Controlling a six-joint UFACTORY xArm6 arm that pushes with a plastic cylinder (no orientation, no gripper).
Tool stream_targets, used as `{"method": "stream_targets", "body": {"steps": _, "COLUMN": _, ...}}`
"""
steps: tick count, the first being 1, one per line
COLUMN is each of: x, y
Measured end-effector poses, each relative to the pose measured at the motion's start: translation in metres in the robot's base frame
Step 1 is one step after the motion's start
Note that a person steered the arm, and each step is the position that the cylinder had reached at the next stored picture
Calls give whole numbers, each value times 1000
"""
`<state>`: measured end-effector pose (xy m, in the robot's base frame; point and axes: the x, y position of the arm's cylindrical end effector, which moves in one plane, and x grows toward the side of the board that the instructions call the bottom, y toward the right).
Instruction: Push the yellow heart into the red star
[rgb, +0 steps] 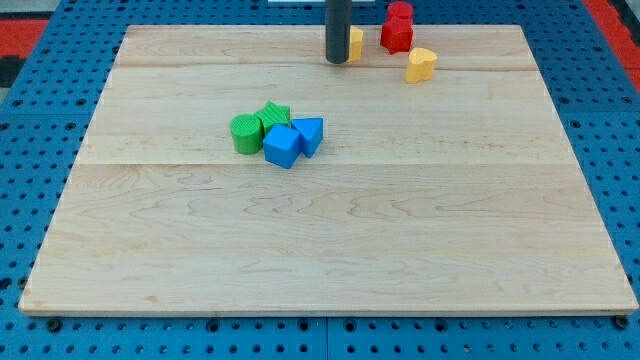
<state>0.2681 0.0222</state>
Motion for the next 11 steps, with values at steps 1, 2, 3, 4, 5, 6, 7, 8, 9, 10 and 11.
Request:
{"method": "stream_targets", "body": {"steps": 1, "x": 48, "y": 5}}
{"method": "stream_targets", "body": {"steps": 2, "x": 63, "y": 60}}
{"method": "stream_targets", "body": {"steps": 3, "x": 63, "y": 99}}
{"method": "stream_targets", "body": {"steps": 4, "x": 61, "y": 123}}
{"method": "stream_targets", "body": {"steps": 5, "x": 37, "y": 117}}
{"method": "stream_targets", "body": {"steps": 6, "x": 8, "y": 110}}
{"method": "stream_targets", "body": {"steps": 7, "x": 14, "y": 105}}
{"method": "stream_targets", "body": {"steps": 8, "x": 30, "y": 21}}
{"method": "stream_targets", "body": {"steps": 9, "x": 1, "y": -18}}
{"method": "stream_targets", "body": {"steps": 10, "x": -10, "y": -9}}
{"method": "stream_targets", "body": {"steps": 11, "x": -13, "y": -29}}
